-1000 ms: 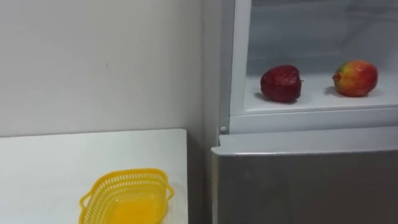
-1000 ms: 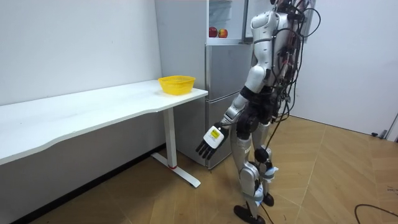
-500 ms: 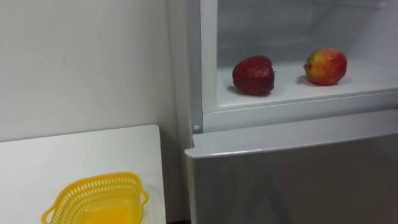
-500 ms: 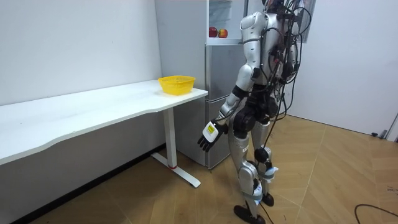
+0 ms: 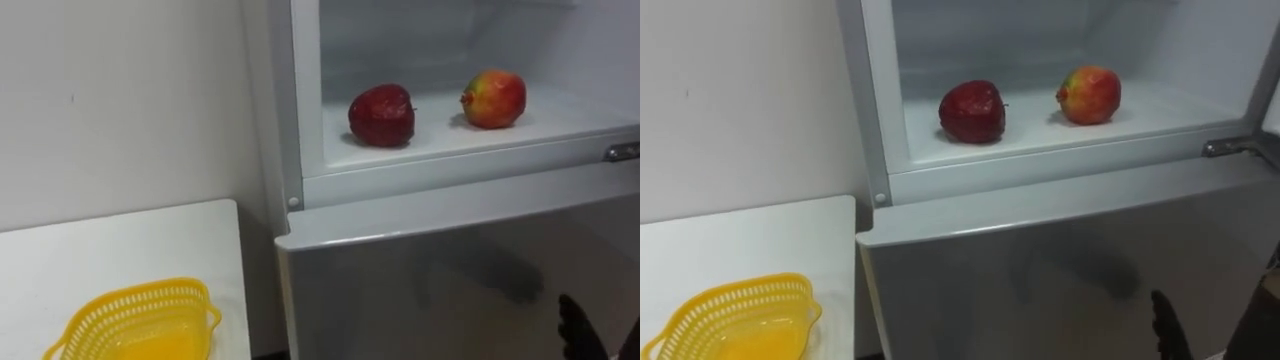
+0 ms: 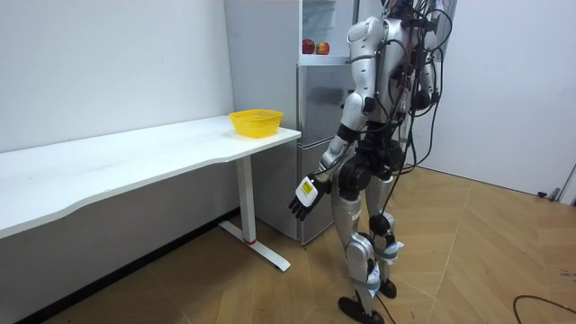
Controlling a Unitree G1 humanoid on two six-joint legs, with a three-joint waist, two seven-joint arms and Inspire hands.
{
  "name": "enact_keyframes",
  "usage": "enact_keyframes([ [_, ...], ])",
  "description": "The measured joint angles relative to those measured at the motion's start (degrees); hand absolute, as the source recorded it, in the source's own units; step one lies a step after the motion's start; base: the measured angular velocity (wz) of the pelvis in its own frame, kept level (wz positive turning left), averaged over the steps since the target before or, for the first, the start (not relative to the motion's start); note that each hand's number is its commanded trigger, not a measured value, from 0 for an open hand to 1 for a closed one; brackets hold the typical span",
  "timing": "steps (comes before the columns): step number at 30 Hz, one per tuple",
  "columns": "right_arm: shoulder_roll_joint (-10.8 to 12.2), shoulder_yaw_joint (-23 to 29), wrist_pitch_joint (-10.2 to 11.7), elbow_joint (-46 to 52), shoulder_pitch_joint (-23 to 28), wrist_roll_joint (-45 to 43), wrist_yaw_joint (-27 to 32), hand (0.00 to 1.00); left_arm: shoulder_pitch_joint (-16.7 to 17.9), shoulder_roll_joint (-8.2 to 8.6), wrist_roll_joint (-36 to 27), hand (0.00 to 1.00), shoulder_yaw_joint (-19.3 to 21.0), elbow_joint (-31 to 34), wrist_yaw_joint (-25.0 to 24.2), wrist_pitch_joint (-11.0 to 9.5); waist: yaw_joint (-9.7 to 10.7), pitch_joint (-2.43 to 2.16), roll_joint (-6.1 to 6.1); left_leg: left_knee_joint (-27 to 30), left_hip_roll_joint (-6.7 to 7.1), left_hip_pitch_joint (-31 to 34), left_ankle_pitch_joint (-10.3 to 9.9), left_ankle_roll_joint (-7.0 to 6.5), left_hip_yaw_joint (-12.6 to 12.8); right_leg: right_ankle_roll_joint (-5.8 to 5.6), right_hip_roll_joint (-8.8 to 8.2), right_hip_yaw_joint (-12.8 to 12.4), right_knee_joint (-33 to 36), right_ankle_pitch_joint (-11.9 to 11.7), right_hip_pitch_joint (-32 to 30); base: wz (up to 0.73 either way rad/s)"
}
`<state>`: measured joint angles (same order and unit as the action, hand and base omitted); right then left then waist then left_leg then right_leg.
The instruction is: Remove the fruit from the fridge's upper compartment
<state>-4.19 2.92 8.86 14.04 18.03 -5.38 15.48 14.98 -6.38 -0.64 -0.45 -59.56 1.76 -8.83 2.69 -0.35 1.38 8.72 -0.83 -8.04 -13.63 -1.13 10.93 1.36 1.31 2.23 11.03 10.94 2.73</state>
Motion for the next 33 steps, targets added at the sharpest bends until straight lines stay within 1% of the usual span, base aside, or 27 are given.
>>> enact_keyframes([
  [2,-0.7,0.0,0.6,5.1,-0.5,-1.5,0.8,0.0,-0.4,-0.25,0.0,0.0,0.1,-1.1,-0.7,-0.6,-0.3,0.01,-0.02,0.0,0.02,0.0,0.0,0.0,0.0,-0.08,0.1,-0.4,-0.2,-0.1,0.0,0.0],
  [5,-1.0,0.0,2.5,8.5,-2.2,-2.1,2.1,0.0,-0.5,-1.05,0.0,0.0,0.1,-2.3,-1.4,-1.3,-0.3,-0.08,-0.22,0.0,0.0,-0.2,0.0,0.0,0.0,-0.09,0.16,-0.3,-0.3,-0.1,0.2,-0.01],
  [7,-1.1,0.0,2.9,9.7,-3.3,-2.2,2.8,0.0,-0.5,-1.43,0.0,0.0,0.2,-2.3,-1.5,-1.3,-0.3,-0.13,-0.29,0.0,0.0,-0.1,0.0,0.0,0.0,-0.08,0.17,-0.3,-0.3,-0.2,0.1,0.0],
  [11,-3.0,-1.4,3.3,11.5,-5.3,-2.6,5.2,0.0,-1.1,-2.2,-1.5,0.0,-0.2,-3.4,-2.4,-1.6,-1.4,-0.17,-0.88,0.0,-0.1,-0.3,0.0,0.0,-0.2,0.01,0.26,-0.3,-0.2,-0.3,0.2,-0.02],
  [13,-3.3,-1.7,3.6,11.6,-6.3,-4.1,5.9,0.0,-1.4,-2.43,-2.1,0.0,-0.2,-4.2,-2.4,-1.7,-1.7,-0.19,-1.18,-0.1,-0.23,-0.4,0.0,0.0,-0.3,0.11,0.36,-0.1,-0.3,-0.5,0.3,0.02],
  [15,-3.3,-1.9,3.7,11.9,-7.2,-4.7,7.0,0.0,-1.6,-2.47,-2.7,0.0,-0.1,-4.8,-2.5,-1.6,-2.0,-0.1,-1.42,-0.1,-0.34,-0.6,0.0,0.0,-0.3,0.17,0.43,0.2,-0.3,-0.6,0.5,0.03],
  [16,-3.3,-1.9,3.7,11.9,-8.1,-5.3,7.6,0.0,-1.7,-2.47,-2.7,0.0,0.2,-4.8,-2.5,-1.6,-2.3,0.01,-1.53,-0.1,-0.4,-0.5,0.0,0.0,-0.3,0.24,0.47,0.2,-0.3,-0.6,0.5,0.0],
  [17,-3.3,-1.8,3.7,11.9,-8.9,-6.4,8.3,0.0,-1.7,-2.47,-2.7,0.0,0.4,-4.8,-2.5,-1.7,-2.7,0.09,-1.64,-0.2,-0.44,-0.5,0.0,0.0,-0.6,0.3,0.48,0.5,-0.4,-0.7,0.7,0.0],
  [19,-3.6,-1.8,3.7,11.9,-10.6,-6.9,9.1,0.0,-1.9,-2.56,-2.5,0.0,0.3,-4.7,-2.5,-1.6,-3.0,0.19,-1.82,-0.2,-0.5,-0.3,0.0,0.0,-1.0,0.33,0.45,1.3,-0.4,-0.7,0.8,0.15],
  [22,-4.3,-1.8,3.8,11.9,-13.2,-6.9,9.5,0.0,-2.1,-2.64,-2.5,0.0,0.3,-4.6,-2.5,-1.5,-3.1,0.45,-2.18,-0.1,-0.49,-0.1,0.0,0.04,-2.5,0.35,0.26,2.9,-0.5,-0.7,1.1,0.31],
  [23,-4.5,-1.8,3.8,11.8,-14.0,-6.8,9.5,0.0,-2.2,-2.63,-2.6,0.0,0.4,-4.6,-2.5,-1.5,-3.4,0.46,-2.33,-0.1,-0.44,-0.1,0.0,0.07,-3.1,0.35,0.21,3.1,-0.5,-0.7,1.1,0.21],
  [27,-5.7,-1.6,3.8,11.3,-17.1,-6.0,10.0,0.0,-2.8,-2.61,-2.5,0.0,1.5,-4.6,-2.7,-1.0,-4.2,0.4,-2.82,0.3,-0.2,0.6,0.1,0.12,-3.6,0.31,-0.19,4.1,-0.5,-0.7,1.1,0.14],
  [29,-6.0,-1.6,3.8,10.6,-18.8,-6.0,9.9,0.0,-2.9,-2.68,-2.3,0.0,1.9,-4.6,-2.7,-0.6,-4.8,0.26,-3.5,0.5,-0.16,0.6,0.1,0.12,-3.8,0.29,-0.23,4.3,-0.5,-0.7,1.3,0.05],
  [30,-6.0,-1.6,3.8,10.0,-19.6,-5.9,9.8,0.0,-2.9,-2.85,-2.1,0.0,2.1,-4.6,-2.7,-0.4,-4.8,0.27,-3.7,0.5,-0.15,0.6,0.1,0.12,-4.0,0.29,-0.22,4.4,-0.5,-0.7,1.4,0.06],
  [31,-6.4,-1.6,3.7,8.5,-21.3,-5.3,9.7,0.0,-2.9,-3.33,-1.9,0.0,2.2,-4.5,-2.7,-0.2,-4.7,0.31,-4.11,0.7,-0.14,0.6,0.1,0.12,-4.2,0.3,-0.23,4.5,-0.5,-0.7,1.5,0.1],
  [32,-7.4,-1.4,3.6,7.5,-22.7,-3.6,9.4,0.0,-3.0,-3.55,-1.5,0.0,2.3,-4.3,-2.8,-0.1,-4.7,0.32,-4.35,0.7,-0.1,0.7,0.1,0.12,-4.6,0.29,-0.29,4.9,-0.5,-0.7,1.5,0.13],
  [33,-7.8,-1.2,3.5,7.0,-23.3,-3.2,9.4,0.0,-3.0,-3.63,-1.3,0.0,2.4,-4.3,-2.8,-0.1,-4.7,0.33,-4.37,0.7,-0.08,0.8,0.1,0.12,-4.8,0.28,-0.34,5.1,-0.5,-0.7,1.5,0.14],
])
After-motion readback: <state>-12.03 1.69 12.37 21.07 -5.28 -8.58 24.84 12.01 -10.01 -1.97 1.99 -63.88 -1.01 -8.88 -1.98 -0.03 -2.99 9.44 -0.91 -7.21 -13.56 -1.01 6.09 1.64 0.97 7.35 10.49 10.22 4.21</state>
